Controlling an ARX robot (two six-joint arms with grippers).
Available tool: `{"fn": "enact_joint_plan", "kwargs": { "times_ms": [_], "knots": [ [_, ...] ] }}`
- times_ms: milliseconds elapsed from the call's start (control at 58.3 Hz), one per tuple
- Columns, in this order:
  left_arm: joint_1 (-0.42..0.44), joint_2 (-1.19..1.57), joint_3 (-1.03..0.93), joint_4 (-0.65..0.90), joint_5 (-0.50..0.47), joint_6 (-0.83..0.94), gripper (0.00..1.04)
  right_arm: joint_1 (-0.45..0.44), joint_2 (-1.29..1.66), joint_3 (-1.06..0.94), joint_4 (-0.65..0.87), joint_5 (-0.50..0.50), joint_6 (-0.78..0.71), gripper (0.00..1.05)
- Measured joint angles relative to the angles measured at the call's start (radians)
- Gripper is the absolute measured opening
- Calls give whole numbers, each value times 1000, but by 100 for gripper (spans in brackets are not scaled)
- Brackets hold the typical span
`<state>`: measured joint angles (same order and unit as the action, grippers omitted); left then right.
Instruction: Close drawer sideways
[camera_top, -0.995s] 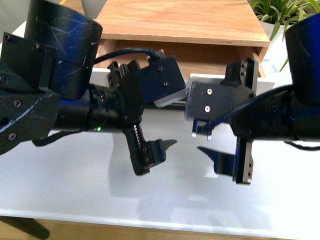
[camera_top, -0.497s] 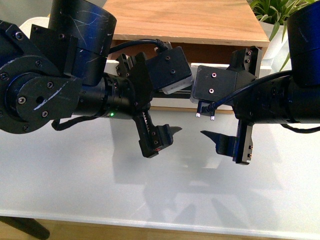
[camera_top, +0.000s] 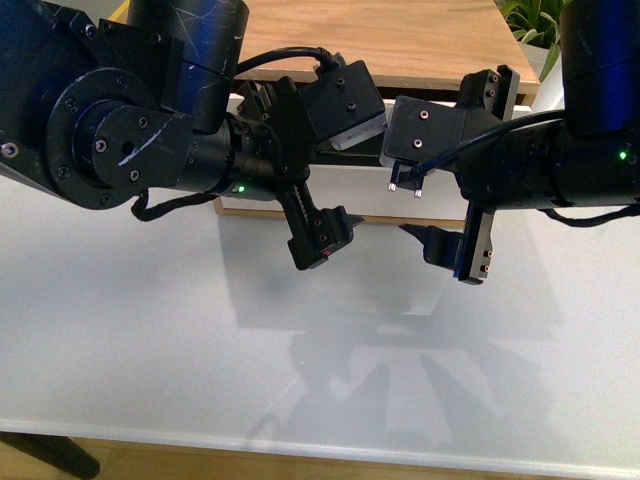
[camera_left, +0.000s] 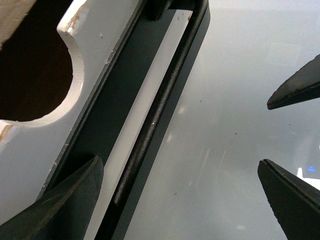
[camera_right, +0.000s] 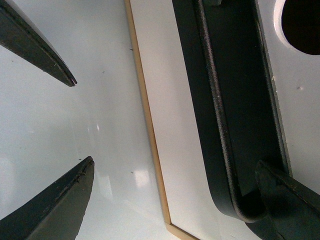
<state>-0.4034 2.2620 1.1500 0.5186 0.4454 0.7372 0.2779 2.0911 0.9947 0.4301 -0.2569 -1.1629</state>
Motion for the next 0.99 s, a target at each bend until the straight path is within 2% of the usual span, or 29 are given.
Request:
{"fn": "enact_joint_plan", "kwargs": {
  "times_ms": [206, 635, 823, 995],
  "knots": [
    [5, 23, 53, -6, -52, -24, 96, -6, 34, 57, 9, 35, 15, 96],
    [5, 23, 54, 14, -91, -64, 96, -6, 29, 42, 36, 55, 18, 96],
    [6, -17, 3, 40, -97, -102, 96, -13, -25, -19, 42, 53, 34, 96],
    [12, -140, -120, 130, -102, -185, 96, -18, -146, -135, 52, 2, 96, 96]
  ]
}}
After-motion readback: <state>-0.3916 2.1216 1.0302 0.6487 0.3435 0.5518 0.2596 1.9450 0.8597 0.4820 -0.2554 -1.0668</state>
